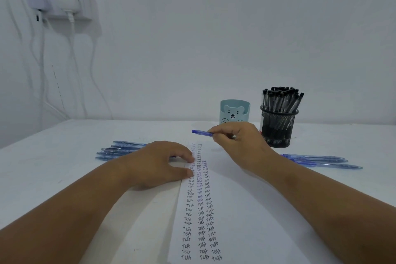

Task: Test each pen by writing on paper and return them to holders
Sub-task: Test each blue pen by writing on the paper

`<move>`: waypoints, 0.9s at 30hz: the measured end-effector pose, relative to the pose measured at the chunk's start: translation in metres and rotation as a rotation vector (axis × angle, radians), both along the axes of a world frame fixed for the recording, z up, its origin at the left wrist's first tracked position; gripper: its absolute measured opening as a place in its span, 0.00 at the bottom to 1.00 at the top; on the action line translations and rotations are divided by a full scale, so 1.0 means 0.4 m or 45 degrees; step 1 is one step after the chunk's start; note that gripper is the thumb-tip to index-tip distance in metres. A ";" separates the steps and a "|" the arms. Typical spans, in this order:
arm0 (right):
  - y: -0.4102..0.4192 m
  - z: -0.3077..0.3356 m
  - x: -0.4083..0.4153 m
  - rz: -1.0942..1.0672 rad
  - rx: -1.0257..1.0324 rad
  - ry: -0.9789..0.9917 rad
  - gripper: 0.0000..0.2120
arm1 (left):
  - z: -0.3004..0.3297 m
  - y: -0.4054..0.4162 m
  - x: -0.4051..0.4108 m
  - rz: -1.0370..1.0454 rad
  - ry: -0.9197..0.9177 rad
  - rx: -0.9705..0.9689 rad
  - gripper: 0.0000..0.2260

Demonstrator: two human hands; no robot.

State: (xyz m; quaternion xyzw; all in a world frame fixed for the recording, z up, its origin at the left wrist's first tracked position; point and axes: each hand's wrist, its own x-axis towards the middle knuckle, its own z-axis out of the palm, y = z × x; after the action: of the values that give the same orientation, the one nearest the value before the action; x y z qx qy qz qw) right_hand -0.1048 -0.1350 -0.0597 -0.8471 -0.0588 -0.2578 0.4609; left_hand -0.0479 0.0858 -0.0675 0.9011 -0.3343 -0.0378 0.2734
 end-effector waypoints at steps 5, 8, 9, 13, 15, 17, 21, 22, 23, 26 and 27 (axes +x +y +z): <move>0.001 -0.003 0.000 -0.016 -0.028 0.007 0.11 | -0.001 0.003 0.000 0.000 -0.006 -0.005 0.11; -0.020 0.020 0.002 -0.072 -0.310 0.056 0.09 | -0.006 0.003 0.005 0.001 -0.048 -0.010 0.10; -0.033 0.036 -0.002 -0.085 -0.451 0.099 0.08 | -0.008 0.000 0.003 0.002 -0.084 -0.013 0.09; -0.103 0.112 -0.032 -0.130 -0.683 0.300 0.07 | -0.015 -0.012 -0.009 -0.018 -0.257 -0.094 0.07; -0.145 0.135 -0.053 -0.161 -0.769 0.371 0.08 | -0.017 -0.020 -0.017 -0.060 -0.311 -0.126 0.08; -0.194 0.145 -0.084 -0.176 -0.813 0.444 0.09 | -0.017 -0.031 -0.025 -0.107 -0.331 -0.127 0.08; -0.290 0.141 -0.168 -0.292 -0.955 0.557 0.06 | -0.024 -0.049 -0.041 -0.182 -0.315 -0.124 0.05; -0.310 0.135 -0.187 -0.314 -0.975 0.591 0.06 | -0.025 -0.051 -0.042 -0.196 -0.314 -0.121 0.05; -0.327 0.129 -0.205 -0.331 -0.989 0.627 0.06 | -0.026 -0.052 -0.044 -0.203 -0.297 -0.115 0.04; -0.370 0.102 -0.235 -0.357 -1.002 0.694 0.07 | -0.025 -0.053 -0.046 -0.207 -0.240 -0.117 0.05; -0.378 0.092 -0.239 -0.370 -0.990 0.690 0.08 | -0.025 -0.054 -0.047 -0.214 -0.252 -0.116 0.05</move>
State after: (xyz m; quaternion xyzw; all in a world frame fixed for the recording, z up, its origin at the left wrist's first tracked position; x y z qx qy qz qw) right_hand -0.2004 -0.2863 -0.0227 -0.9924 0.0899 -0.0489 0.0689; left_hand -0.0666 0.0641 -0.0774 0.8560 -0.4351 0.0436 0.2758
